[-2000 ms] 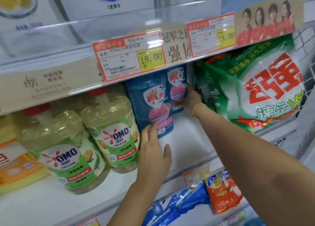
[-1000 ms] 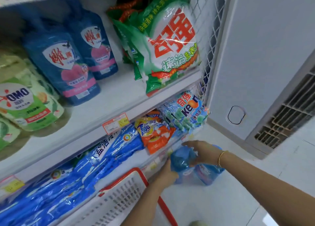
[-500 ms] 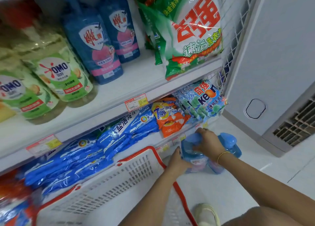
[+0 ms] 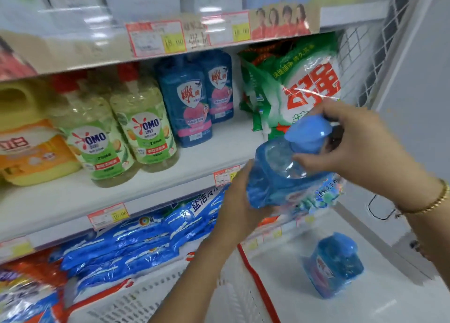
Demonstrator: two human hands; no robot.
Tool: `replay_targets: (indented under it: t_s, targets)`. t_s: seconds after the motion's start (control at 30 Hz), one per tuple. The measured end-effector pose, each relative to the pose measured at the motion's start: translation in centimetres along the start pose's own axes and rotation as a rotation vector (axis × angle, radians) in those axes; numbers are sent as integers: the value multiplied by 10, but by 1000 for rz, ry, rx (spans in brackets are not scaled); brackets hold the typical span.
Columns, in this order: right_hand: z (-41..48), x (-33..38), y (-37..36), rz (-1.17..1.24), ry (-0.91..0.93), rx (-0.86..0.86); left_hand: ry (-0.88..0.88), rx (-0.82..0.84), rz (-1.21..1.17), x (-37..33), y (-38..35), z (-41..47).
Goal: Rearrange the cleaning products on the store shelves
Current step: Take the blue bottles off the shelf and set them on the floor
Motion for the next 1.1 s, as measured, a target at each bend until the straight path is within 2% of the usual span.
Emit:
replay_targets:
  t_s: [0.1,0.23,0.43,0.53,0.63,0.87,0.97,1.1]
  targets:
    - [21,29,32,47,110,-119,-151,-63,-22,-47,32,23]
    - [57,21,35,182,157,-178,-225,-144,105,-72,61,60]
    - [99,-35,-11,370,59,-252,-148,-132,160,-63,83,103]
    - [107,-60,-32,595,-35,-386,-69,-116,208,-51,90,126]
    - [111,-81,-44,711,-105,-490,-28,-71,273,-58,90,149]
    - [84,-149,-44,675,-294,-720,-96,4,511,-82,56,188]
    - [84,-166,-55,673,-312,-691,-55,35,586,-87,46,203]
    - [131,-167,-60,599,-224,-524,90,40,636,-88,61,217]
Point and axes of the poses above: each hand's wrist, its own z-axis towards the middle knuckle, its own y-axis out of the back of the hand, x = y × z, the point moved 8 cm from there along z, towards the middle knuckle, and after that the axes turned 11 degrees about y, right-handed, at the moved point
